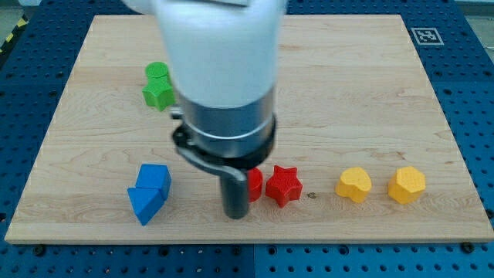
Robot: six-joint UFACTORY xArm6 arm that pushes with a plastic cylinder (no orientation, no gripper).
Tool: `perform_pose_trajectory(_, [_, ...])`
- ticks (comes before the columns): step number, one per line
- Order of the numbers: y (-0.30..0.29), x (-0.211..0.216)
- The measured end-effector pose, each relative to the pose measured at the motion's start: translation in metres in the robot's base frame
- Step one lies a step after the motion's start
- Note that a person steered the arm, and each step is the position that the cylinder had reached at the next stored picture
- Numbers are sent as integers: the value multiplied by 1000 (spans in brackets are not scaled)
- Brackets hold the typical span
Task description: Nudge the yellow heart
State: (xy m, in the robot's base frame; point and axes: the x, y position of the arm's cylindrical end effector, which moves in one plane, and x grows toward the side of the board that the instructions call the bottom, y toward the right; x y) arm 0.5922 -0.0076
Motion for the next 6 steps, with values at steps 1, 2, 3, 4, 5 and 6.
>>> perform_pose_trajectory(1, [33, 0])
perform_pose_trajectory(2, [46, 0])
perform_pose_trajectory(3, [52, 11])
perform_pose_trajectory(4, [88, 26])
perform_pose_trajectory(5, [136, 21])
perform_pose_trajectory(6, [152, 6])
